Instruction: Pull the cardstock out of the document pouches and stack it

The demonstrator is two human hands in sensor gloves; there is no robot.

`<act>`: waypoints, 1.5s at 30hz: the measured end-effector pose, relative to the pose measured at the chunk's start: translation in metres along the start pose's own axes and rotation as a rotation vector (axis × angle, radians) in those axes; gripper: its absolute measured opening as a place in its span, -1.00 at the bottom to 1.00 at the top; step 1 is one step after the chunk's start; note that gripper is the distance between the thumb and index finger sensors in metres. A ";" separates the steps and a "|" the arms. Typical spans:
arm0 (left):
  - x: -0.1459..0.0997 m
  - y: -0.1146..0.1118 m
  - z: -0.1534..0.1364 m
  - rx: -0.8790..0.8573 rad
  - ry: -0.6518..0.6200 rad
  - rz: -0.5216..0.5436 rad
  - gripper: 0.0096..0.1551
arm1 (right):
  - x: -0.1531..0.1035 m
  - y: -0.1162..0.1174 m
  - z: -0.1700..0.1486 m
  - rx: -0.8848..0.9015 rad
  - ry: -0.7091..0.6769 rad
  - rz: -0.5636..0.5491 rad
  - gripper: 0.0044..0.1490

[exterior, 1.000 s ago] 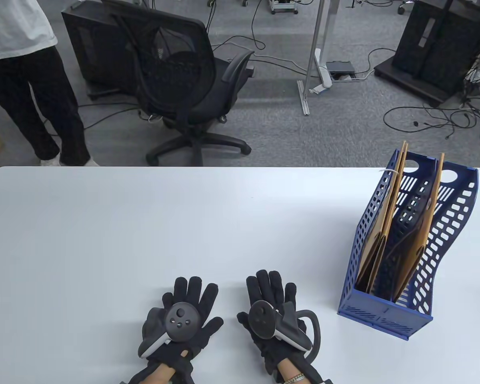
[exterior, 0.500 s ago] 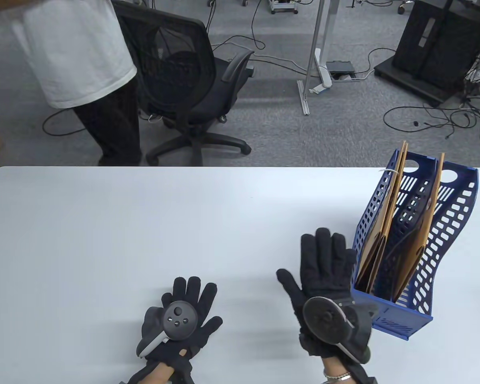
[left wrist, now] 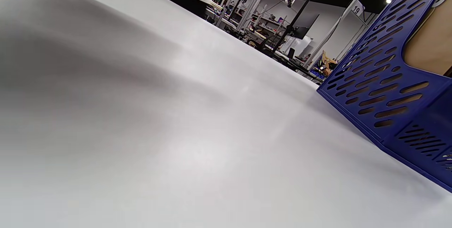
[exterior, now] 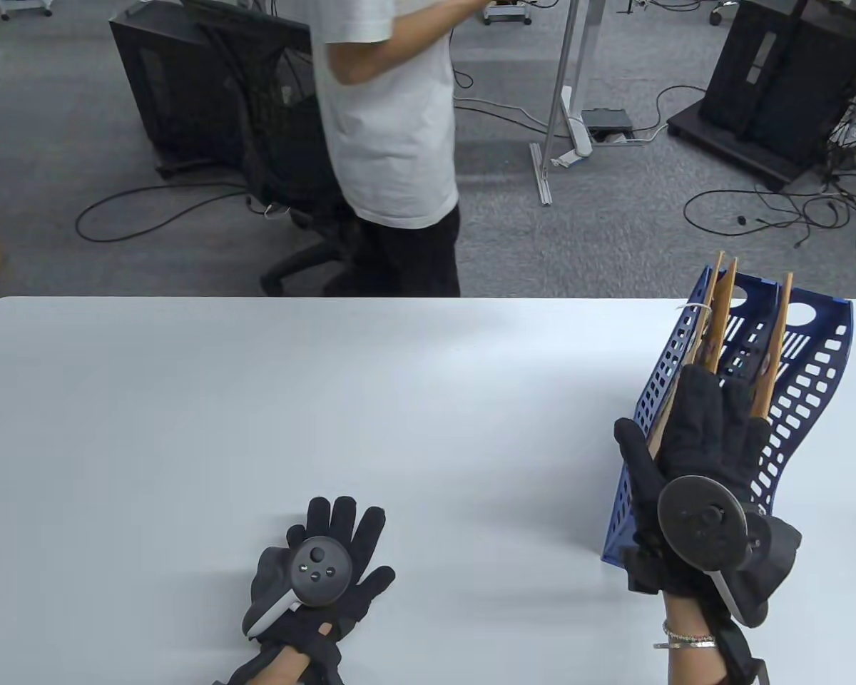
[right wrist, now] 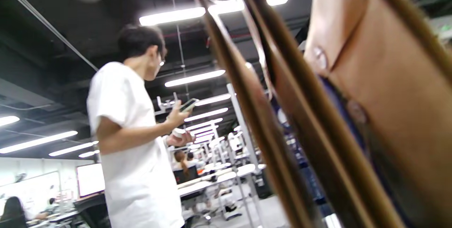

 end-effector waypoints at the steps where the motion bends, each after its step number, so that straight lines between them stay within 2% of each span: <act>1: 0.000 0.000 0.000 -0.001 0.000 -0.004 -0.13 | 0.000 0.000 -0.001 -0.013 0.009 -0.010 0.04; 10: 0.000 -0.003 0.000 -0.008 0.008 -0.027 -0.13 | 0.005 0.006 0.007 -0.235 0.105 -0.070 -0.12; 21: 0.001 -0.004 0.001 -0.014 0.014 -0.046 -0.13 | 0.014 0.008 0.016 -0.336 0.184 -0.102 -0.41; 24: 0.001 -0.004 0.001 -0.013 0.013 -0.050 -0.13 | 0.015 -0.005 0.019 -0.343 0.188 -0.258 -0.47; 30: 0.003 -0.007 0.002 -0.015 0.011 -0.064 -0.12 | 0.023 -0.037 0.028 -0.175 0.201 -0.410 -0.47; 37: 0.003 -0.006 0.002 -0.024 0.011 -0.058 -0.11 | 0.035 -0.093 0.073 0.020 0.083 -0.644 -0.48; 43: 0.000 0.003 0.004 -0.078 -0.014 0.003 -0.05 | 0.033 -0.138 0.120 0.007 -0.035 -0.760 -0.48; 45: -0.002 0.008 0.005 -0.120 -0.040 0.033 -0.03 | 0.027 -0.147 0.131 0.006 -0.047 -0.762 -0.48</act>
Point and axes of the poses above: the tracker on the back of each hand, its own z axis roughly to the thumb side, its own x axis roughly from the wrist to the fingertips, y = z × x, the point moved 4 cm from there along x, roughly from the wrist to the fingertips, and after that the axes turned 5 degrees about -x, right-handed, at the moved point
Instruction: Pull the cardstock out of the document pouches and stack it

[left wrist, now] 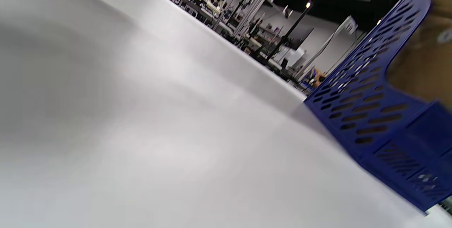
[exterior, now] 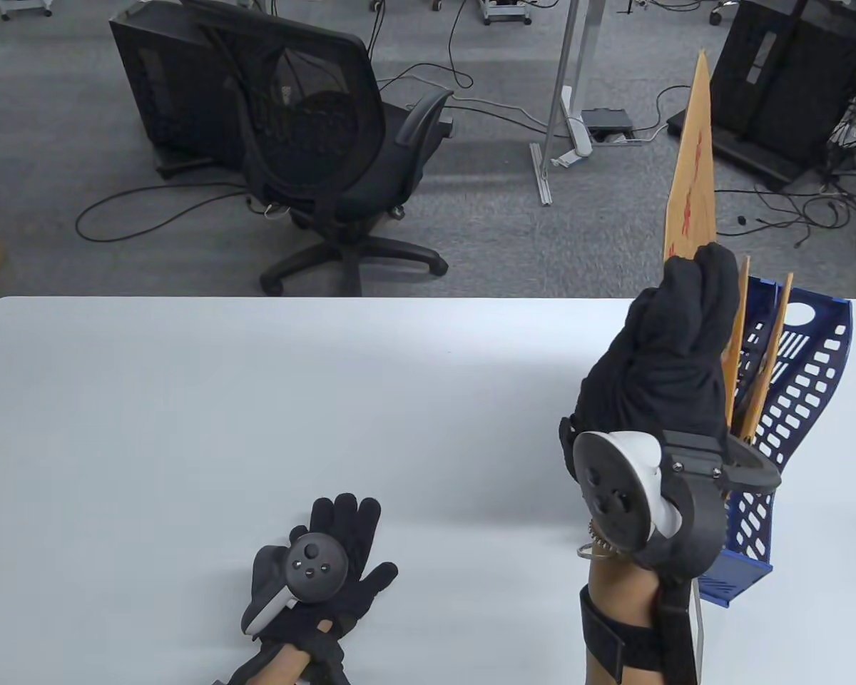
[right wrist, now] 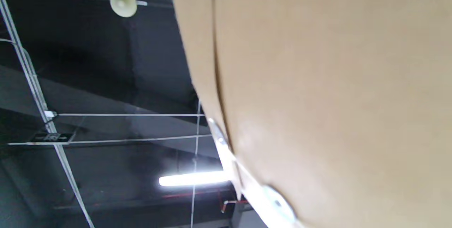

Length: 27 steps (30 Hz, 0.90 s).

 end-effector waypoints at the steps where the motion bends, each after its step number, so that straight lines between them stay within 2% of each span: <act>1: -0.002 0.005 0.002 -0.047 -0.024 0.027 -0.02 | 0.000 -0.007 0.006 0.024 -0.015 -0.008 -0.48; 4: -0.010 0.025 0.008 -0.198 -0.112 0.158 0.02 | -0.004 -0.025 0.014 0.064 -0.057 -0.098 -0.48; 6: -0.015 0.035 0.013 -0.280 -0.204 0.215 0.03 | -0.004 -0.035 0.015 0.096 -0.067 -0.112 -0.48; 7: -0.016 0.041 0.016 -0.315 -0.250 0.247 0.03 | -0.003 -0.038 0.013 0.159 -0.054 -0.088 -0.48; 9: -0.016 0.050 0.020 -0.356 -0.297 0.237 0.06 | -0.003 -0.034 0.006 0.310 -0.014 -0.014 -0.49; 13: -0.016 0.075 0.026 -0.473 -0.386 0.241 0.12 | -0.019 0.007 -0.010 0.681 0.118 0.277 -0.49; 17: -0.015 0.105 0.009 -0.616 -0.384 0.262 0.22 | -0.065 0.074 -0.019 1.015 0.193 0.607 -0.49; 19: -0.014 0.115 -0.001 -0.700 -0.394 0.265 0.29 | -0.091 0.098 -0.019 1.124 0.202 0.703 -0.49; 22: -0.009 0.121 -0.008 -0.749 -0.435 0.156 0.33 | -0.129 0.124 -0.018 1.196 0.300 0.820 -0.50; 24: -0.004 0.115 -0.009 -0.787 -0.480 -0.017 0.26 | -0.155 0.141 -0.014 1.230 0.347 0.878 -0.50; 25: -0.001 0.108 -0.009 -0.824 -0.484 -0.120 0.11 | -0.164 0.147 -0.013 1.237 0.375 0.882 -0.50; 26: 0.001 0.101 -0.009 -0.881 -0.494 -0.200 -0.14 | -0.172 0.152 -0.012 1.242 0.414 0.891 -0.49; 27: 0.002 0.096 -0.010 -0.930 -0.505 -0.227 -0.36 | -0.177 0.155 -0.011 1.244 0.426 0.903 -0.49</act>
Point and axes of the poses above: the tracker on the back of each hand, its own z axis roughly to the thumb side, its own x axis roughly from the wrist to the fingertips, y = z × x, the point moved 4 cm from there along x, roughly from the wrist to the fingertips, and after that the axes turned 5 degrees about -x, right-handed, at the moved point
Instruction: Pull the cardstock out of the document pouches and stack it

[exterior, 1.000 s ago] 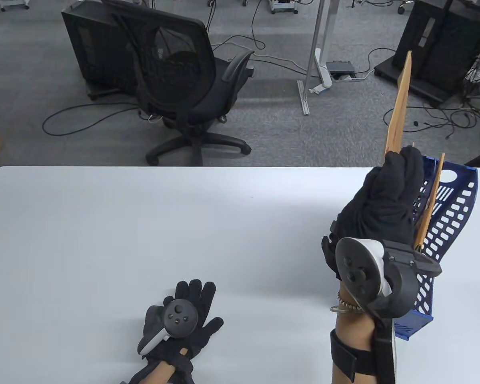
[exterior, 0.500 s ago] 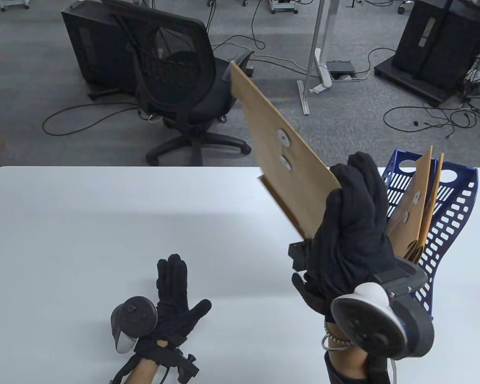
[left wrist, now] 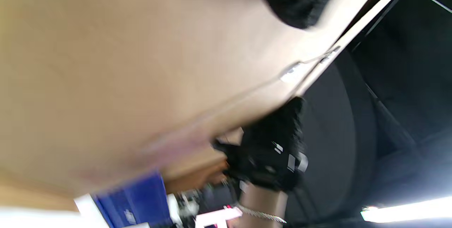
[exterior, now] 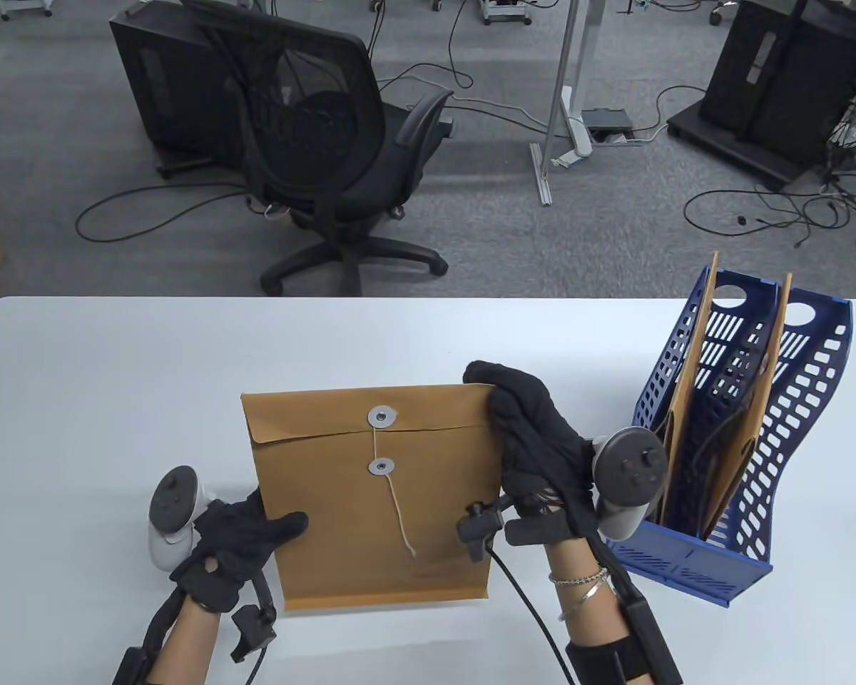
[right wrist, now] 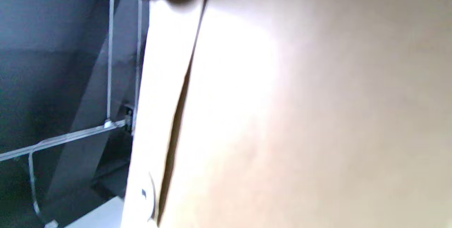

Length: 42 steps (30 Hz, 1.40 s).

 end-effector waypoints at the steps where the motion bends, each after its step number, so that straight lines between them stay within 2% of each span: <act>1: 0.001 -0.001 -0.003 -0.055 -0.036 -0.004 -0.41 | -0.001 0.002 -0.004 -0.007 0.003 -0.008 -0.47; 3: 0.000 0.000 -0.012 -0.095 -0.053 0.049 -0.43 | -0.009 0.006 -0.003 -0.116 -0.039 -0.061 -0.27; 5: 0.000 0.005 -0.019 -0.062 -0.070 0.140 -0.43 | -0.024 0.005 0.004 -0.382 -0.117 -0.165 -0.10; 6: -0.002 0.008 -0.021 -0.070 -0.074 0.189 -0.43 | -0.035 0.010 0.009 -0.552 -0.209 -0.231 -0.08; 8: -0.006 0.012 -0.021 -0.080 -0.112 0.259 -0.43 | -0.054 0.027 0.014 -0.777 -0.320 -0.270 -0.16; 9: -0.008 0.013 -0.022 -0.093 -0.128 0.285 -0.43 | -0.060 0.037 0.012 -0.844 -0.330 -0.241 -0.24; 11: -0.011 0.012 -0.025 -0.144 -0.145 0.300 -0.43 | -0.070 0.067 0.000 -0.975 -0.332 -0.128 -0.26; 12: -0.011 0.010 -0.027 -0.181 -0.149 0.281 -0.43 | -0.071 0.084 -0.006 -1.034 -0.344 -0.044 -0.23; 14: -0.010 0.005 -0.031 -0.228 -0.154 0.249 -0.42 | -0.074 0.101 -0.015 -1.083 -0.290 0.011 -0.08; 17: -0.006 -0.002 -0.037 -0.263 -0.151 0.252 -0.41 | -0.076 0.118 -0.020 -1.058 -0.252 0.038 0.06; 19: 0.000 -0.014 -0.037 -0.268 -0.137 0.180 -0.41 | -0.074 0.123 -0.020 -1.097 -0.238 0.033 -0.08; 21: 0.005 -0.019 -0.039 -0.278 -0.137 0.190 -0.40 | -0.075 0.126 -0.020 -1.076 -0.235 0.026 -0.25; 26: 0.007 -0.025 -0.040 -0.221 -0.135 0.142 -0.41 | -0.072 0.118 -0.022 -0.936 -0.162 0.026 -0.47; 33: 0.007 -0.030 -0.035 -0.188 -0.139 0.090 -0.42 | -0.064 0.108 -0.043 -0.595 0.040 0.122 -0.54; 35: 0.007 -0.031 -0.034 -0.148 -0.125 0.075 -0.42 | -0.064 0.108 -0.046 -0.610 0.034 0.131 -0.53; 39: 0.004 -0.028 -0.034 -0.142 -0.118 0.088 -0.41 | -0.062 0.105 -0.042 -0.677 -0.020 0.123 -0.48; 42: -0.001 -0.018 -0.030 -0.062 -0.119 0.189 -0.41 | -0.058 0.098 -0.036 -0.624 -0.045 0.151 -0.47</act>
Point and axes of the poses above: the tracker on the back of each hand, its own z axis roughly to the thumb side, its own x axis roughly from the wrist to the fingertips, y = z × x, the point moved 4 cm from there along x, roughly from the wrist to the fingertips, and after that the axes turned 5 degrees about -x, right-handed, at the moved point
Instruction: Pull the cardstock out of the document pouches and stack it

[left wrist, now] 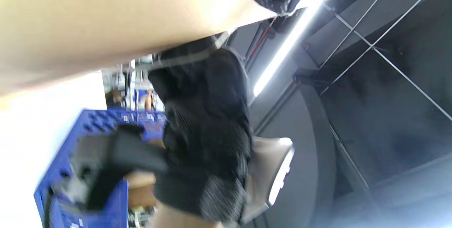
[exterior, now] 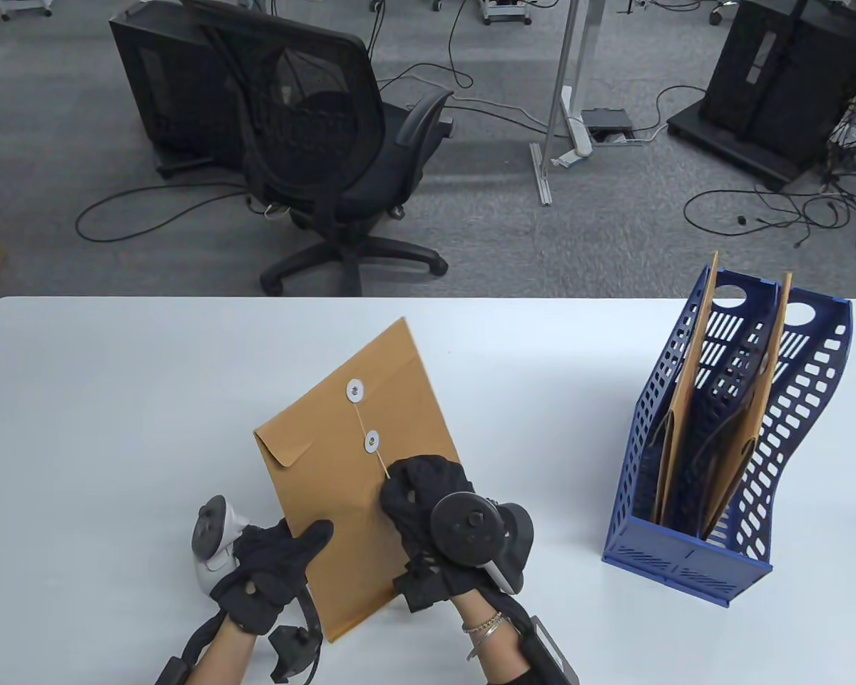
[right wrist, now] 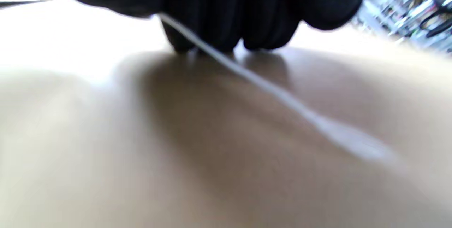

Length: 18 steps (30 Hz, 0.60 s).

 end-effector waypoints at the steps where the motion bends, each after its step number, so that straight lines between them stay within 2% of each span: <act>1: 0.000 0.001 0.002 0.027 -0.009 0.012 -0.42 | 0.001 -0.002 0.001 0.050 -0.006 0.017 -0.47; 7: -0.001 -0.007 0.005 0.082 -0.011 0.038 -0.41 | 0.000 0.003 0.020 0.270 -0.069 0.154 -0.48; 13: -0.001 -0.006 0.004 0.100 -0.017 0.024 -0.42 | 0.000 -0.009 0.022 0.480 -0.071 0.160 -0.49; 18: -0.001 -0.007 0.004 0.112 -0.022 -0.014 -0.42 | 0.005 -0.024 -0.004 0.770 0.014 0.128 -0.49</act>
Point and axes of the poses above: the tracker on the back of each hand, its own z axis roughly to the thumb side, its own x axis roughly from the wrist to the fingertips, y = z × x, the point moved 4 cm from there along x, roughly from the wrist to the fingertips, and after that the axes turned 5 degrees about -x, right-handed, at the moved point
